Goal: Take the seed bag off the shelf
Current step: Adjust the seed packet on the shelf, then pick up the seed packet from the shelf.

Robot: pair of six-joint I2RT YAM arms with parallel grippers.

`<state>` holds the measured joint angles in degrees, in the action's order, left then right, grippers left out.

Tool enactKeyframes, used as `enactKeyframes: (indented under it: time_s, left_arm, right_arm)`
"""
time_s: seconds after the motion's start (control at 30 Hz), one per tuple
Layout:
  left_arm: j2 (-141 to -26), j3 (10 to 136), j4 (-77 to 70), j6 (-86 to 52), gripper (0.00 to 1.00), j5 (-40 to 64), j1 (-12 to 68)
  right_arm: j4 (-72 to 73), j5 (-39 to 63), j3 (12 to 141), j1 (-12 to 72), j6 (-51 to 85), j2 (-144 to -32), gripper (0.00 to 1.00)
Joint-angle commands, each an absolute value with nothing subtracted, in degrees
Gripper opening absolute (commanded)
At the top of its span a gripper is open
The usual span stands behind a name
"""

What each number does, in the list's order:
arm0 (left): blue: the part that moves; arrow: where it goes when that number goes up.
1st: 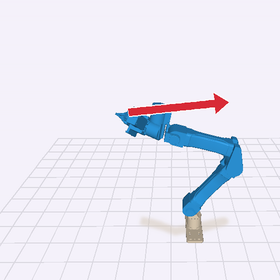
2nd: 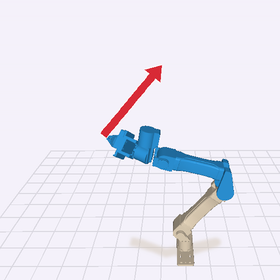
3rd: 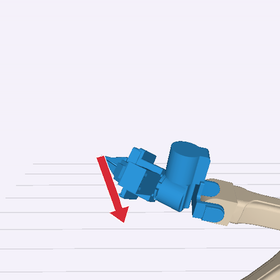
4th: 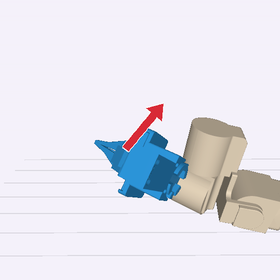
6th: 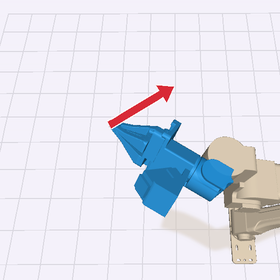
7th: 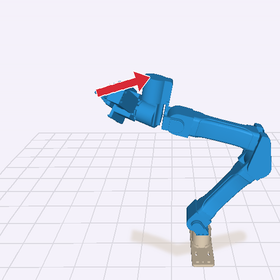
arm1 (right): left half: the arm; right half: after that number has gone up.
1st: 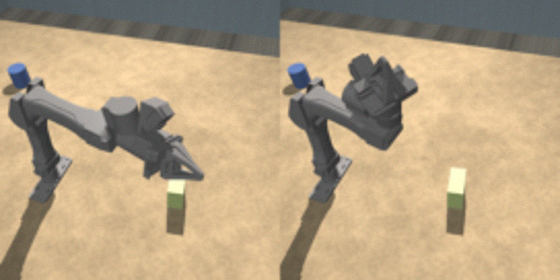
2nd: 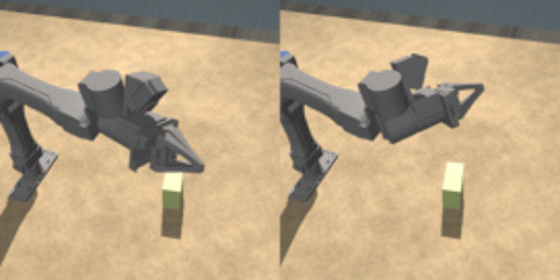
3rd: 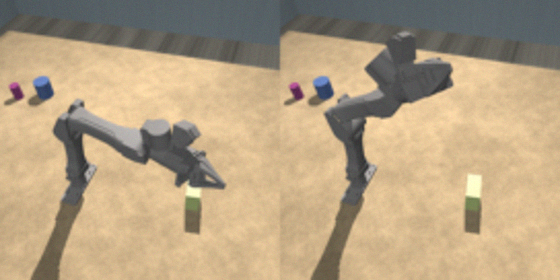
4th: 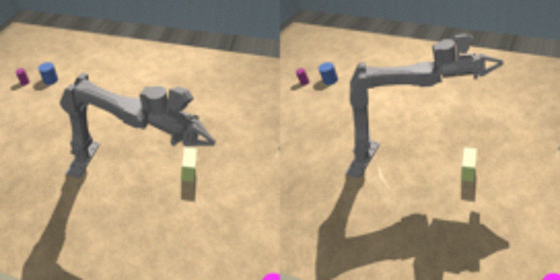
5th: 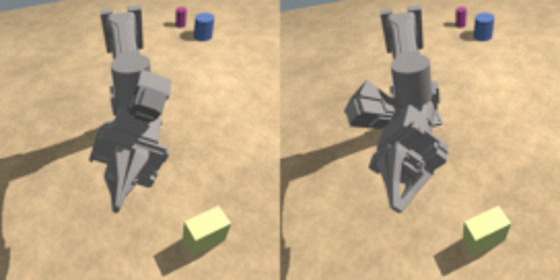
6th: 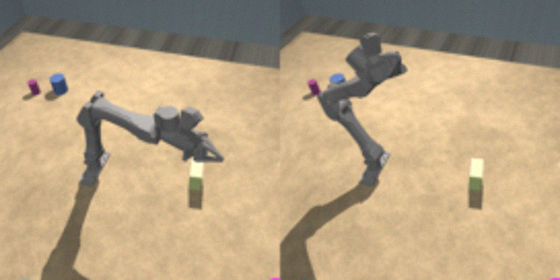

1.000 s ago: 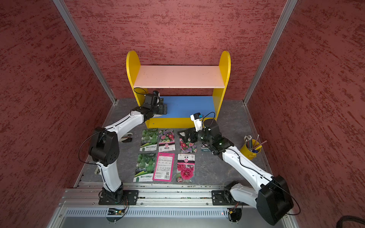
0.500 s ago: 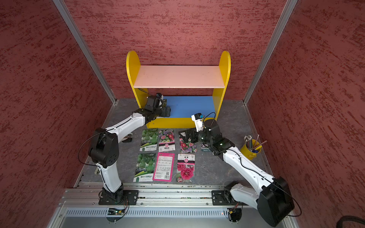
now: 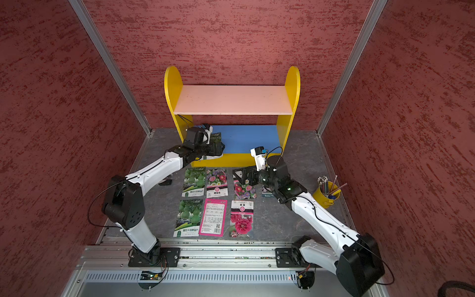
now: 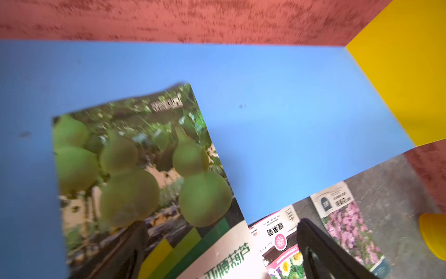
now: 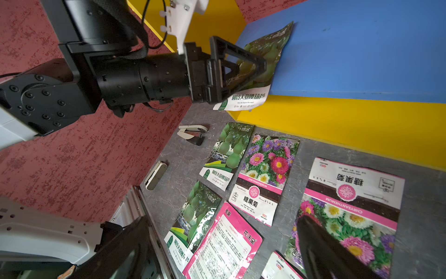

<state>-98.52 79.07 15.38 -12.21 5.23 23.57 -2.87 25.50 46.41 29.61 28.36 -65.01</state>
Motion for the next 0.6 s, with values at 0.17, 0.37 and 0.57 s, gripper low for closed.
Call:
enactKeyframes:
  time_s: [0.17, 0.37, 0.57]
  left_arm:
    - [-85.5, 69.4, 14.2, -11.8, 1.00, 14.4, 20.5]
    - [-76.6, 59.1, 13.1, -16.1, 1.00, 21.4, 20.8]
    - [-69.3, 49.9, 10.6, -20.9, 1.00, 24.1, 21.5]
  right_arm:
    - [5.5, 22.1, 48.9, 30.0, 40.5, -73.5, 0.98]
    - [12.2, 22.3, 51.3, 29.9, 46.3, -81.5, 0.94]
    - [18.0, 24.2, 55.1, 30.0, 51.2, -90.0, 0.84]
